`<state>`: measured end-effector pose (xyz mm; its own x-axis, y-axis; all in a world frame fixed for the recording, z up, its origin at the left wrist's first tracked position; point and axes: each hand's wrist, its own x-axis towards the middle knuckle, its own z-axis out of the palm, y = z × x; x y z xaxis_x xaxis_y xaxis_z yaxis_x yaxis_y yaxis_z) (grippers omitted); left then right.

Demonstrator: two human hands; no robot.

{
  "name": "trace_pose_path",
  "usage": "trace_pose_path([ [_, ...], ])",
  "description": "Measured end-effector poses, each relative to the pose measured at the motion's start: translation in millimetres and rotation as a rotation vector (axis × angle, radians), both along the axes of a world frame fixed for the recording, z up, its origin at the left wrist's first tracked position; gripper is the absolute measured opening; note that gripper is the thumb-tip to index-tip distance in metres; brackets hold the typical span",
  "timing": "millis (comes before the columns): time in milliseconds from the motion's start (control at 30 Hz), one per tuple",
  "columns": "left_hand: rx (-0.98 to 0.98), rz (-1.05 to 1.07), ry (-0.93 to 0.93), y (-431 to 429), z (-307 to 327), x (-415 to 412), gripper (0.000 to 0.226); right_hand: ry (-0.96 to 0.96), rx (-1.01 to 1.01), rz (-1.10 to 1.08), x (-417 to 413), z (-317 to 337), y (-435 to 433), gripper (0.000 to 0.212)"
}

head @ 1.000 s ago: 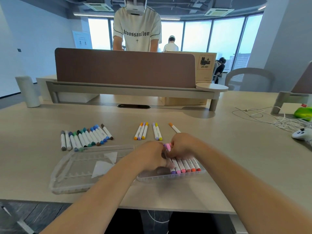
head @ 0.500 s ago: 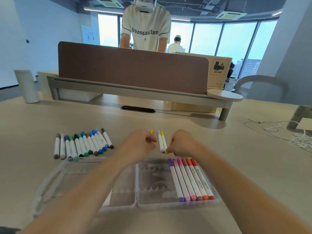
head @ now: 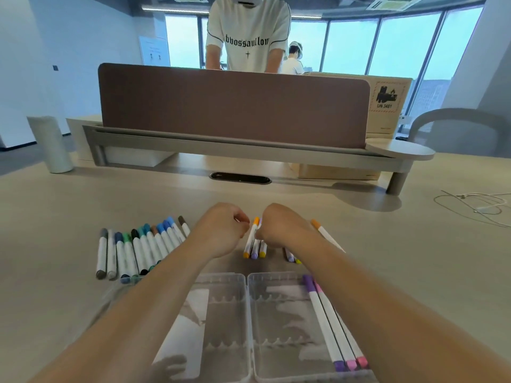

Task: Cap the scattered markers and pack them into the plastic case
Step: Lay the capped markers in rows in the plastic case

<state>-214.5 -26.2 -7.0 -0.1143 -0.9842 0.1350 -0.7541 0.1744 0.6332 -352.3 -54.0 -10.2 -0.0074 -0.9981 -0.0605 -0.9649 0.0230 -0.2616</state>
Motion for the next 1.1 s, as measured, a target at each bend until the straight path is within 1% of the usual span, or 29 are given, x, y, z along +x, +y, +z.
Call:
trace_pose_path([
  [67,0.009,0.004,-0.035,-3.1,-1.5,1.8,0.022,0.009,-0.01,-0.003,6.0,-0.1,-3.1,0.024],
  [133,0.02,0.002,-0.052,-4.1,-1.4,3.8,0.022,0.034,0.022,-0.015,12.1,0.7,-6.9,0.021],
  [300,0.028,0.011,-0.06,-6.5,-3.1,9.3,0.023,0.136,0.137,-0.044,23.8,3.7,-14.3,0.019],
  [467,0.039,0.021,-0.05,-5.2,-3.7,11.9,0.022,0.171,0.186,-0.062,31.6,2.8,-14.5,0.019],
  [533,0.04,0.025,-0.043,-0.8,-3.7,12.0,0.022,0.15,0.195,-0.054,29.6,9.5,-7.1,0.025],
  [567,0.04,0.026,-0.041,2.9,-3.3,11.8,0.022,0.139,0.222,-0.041,26.8,15.3,-1.2,0.031],
  [633,0.029,0.015,-0.055,12.1,-2.7,9.8,0.023,0.135,0.344,-0.008,21.2,27.2,12.9,0.046],
  [667,0.02,-0.004,-0.066,17.0,-2.9,7.9,0.024,0.128,0.405,0.0,17.6,31.6,20.4,0.049],
  [733,0.015,-0.057,-0.082,29.3,-2.3,1.7,0.025,0.092,0.469,0.005,7.2,36.4,37.5,0.044],
  [800,0.027,-0.122,-0.091,42.6,-2.2,-6.0,0.023,0.06,0.442,0.021,-5.2,40.3,58.1,0.038],
  [900,0.038,-0.194,-0.114,61.3,-3.6,-19.8,0.021,0.032,0.33,0.041,-23.4,47.1,91.0,0.032],
  [967,0.043,-0.22,-0.128,71.9,-5.3,-28.7,0.027,0.025,0.347,0.035,-31.6,50.3,109.7,0.032],
  [1033,0.051,-0.26,-0.146,80.2,-8.4,-35.7,0.036,0.001,0.391,0.03,-36.7,49.4,123.0,0.033],
  [1100,0.053,-0.292,-0.206,86.9,-10.4,-40.6,0.043,-0.004,0.4,0.043,-39.6,47.5,133.0,0.032],
])
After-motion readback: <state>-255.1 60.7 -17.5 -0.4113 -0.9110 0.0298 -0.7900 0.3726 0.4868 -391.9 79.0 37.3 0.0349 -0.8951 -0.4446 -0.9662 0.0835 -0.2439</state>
